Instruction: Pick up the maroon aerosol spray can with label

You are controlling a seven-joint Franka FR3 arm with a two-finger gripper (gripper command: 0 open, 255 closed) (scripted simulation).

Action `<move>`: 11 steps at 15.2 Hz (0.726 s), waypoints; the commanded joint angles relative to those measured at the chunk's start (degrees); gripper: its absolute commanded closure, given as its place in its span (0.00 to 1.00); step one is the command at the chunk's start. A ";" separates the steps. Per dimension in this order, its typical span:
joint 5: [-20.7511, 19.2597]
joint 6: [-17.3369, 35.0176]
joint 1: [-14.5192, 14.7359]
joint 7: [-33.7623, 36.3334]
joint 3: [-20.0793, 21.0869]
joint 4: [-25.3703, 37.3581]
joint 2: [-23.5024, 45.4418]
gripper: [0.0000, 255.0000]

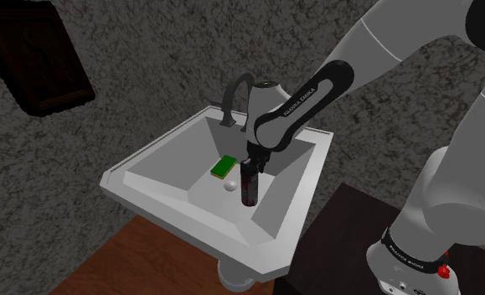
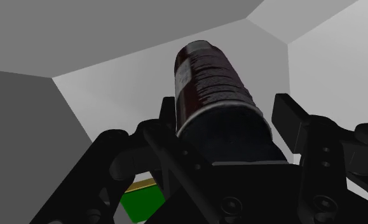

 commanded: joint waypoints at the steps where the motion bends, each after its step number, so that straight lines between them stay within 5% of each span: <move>1: 0.01 -0.01 0.01 0.00 0.01 -0.03 0.09 1.00; 11: 0.03 -4.12 -0.03 0.06 -0.03 0.86 -3.13 1.00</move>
